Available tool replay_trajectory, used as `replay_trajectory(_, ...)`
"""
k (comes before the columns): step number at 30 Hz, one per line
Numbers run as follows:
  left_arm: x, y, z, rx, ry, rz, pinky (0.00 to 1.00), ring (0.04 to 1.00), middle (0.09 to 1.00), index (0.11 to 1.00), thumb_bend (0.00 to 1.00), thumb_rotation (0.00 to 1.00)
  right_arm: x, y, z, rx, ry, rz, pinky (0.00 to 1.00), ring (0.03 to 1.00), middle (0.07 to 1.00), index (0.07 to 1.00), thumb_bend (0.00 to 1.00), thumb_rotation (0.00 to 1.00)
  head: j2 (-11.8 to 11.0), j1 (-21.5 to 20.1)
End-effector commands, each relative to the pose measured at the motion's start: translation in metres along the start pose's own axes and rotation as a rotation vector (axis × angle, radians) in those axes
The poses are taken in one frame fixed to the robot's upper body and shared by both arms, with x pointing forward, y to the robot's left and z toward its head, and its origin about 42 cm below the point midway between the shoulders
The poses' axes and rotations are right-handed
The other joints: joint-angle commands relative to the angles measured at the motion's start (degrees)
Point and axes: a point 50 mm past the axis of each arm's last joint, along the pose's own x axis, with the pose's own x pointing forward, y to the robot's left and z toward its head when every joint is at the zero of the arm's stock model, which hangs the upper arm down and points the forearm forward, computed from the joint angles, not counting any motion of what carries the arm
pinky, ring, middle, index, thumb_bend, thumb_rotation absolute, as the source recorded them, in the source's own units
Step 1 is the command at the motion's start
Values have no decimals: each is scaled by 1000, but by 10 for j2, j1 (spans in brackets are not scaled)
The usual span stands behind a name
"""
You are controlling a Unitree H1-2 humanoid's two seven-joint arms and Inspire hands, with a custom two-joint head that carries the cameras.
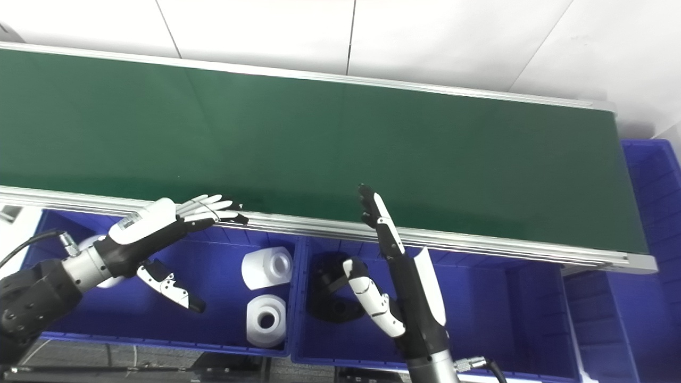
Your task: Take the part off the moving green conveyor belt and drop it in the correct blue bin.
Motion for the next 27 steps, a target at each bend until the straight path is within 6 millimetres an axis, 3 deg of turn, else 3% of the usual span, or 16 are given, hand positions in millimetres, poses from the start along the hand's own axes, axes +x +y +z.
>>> replay_trajectory(1, 1, 15, 7, 24, -56, 33, 1000, 985, 942, 867, 823, 530, 2, -1, 10, 8, -56, -12, 917, 965, 982, 971, 409, 887, -1, 0)
replay_trajectory(6, 1, 16, 8, -17, -73, 60, 982, 948, 921, 851, 811, 510, 1, -2, 12, -3, -54, -11, 901, 958, 981, 971, 420, 910, -1, -1)
replay_trajectory(8, 1, 16, 10, -93, -90, 94, 901, 893, 876, 813, 804, 470, 1, -2, 12, 3, -51, -12, 900, 958, 982, 971, 428, 910, 1, -1)
replay_trajectory(10, 2, 15, 17, -231, -124, 129, 706, 763, 772, 743, 715, 323, 0, -2, 12, 4, -50, -11, 907, 960, 981, 970, 425, 907, 2, -1)
replay_trajectory(11, 2, 14, 21, -310, -146, 138, 685, 744, 756, 735, 675, 295, 0, -2, 12, 4, -50, -10, 908, 960, 980, 969, 422, 905, 3, -1)
replay_trajectory(13, 3, 10, 37, -469, -193, 118, 690, 751, 773, 755, 615, 330, 0, -1, 12, -3, -46, -7, 906, 960, 981, 969, 423, 904, 4, -3)
replay_trajectory(16, 5, 6, 60, -593, -239, 29, 783, 853, 894, 867, 592, 596, 0, 0, 11, -16, -40, -3, 901, 960, 983, 970, 426, 910, 5, -7)
replay_trajectory(19, 8, 1, 75, -646, -260, -20, 910, 959, 986, 966, 573, 726, -1, 2, 10, -27, -29, -3, 889, 954, 980, 969, 432, 927, 7, -14)
replay_trajectory(27, 11, -5, 74, -656, -239, 12, 999, 1000, 1000, 1000, 432, 765, -6, 4, 11, -62, -21, -6, 879, 943, 972, 961, 427, 951, 9, -15)
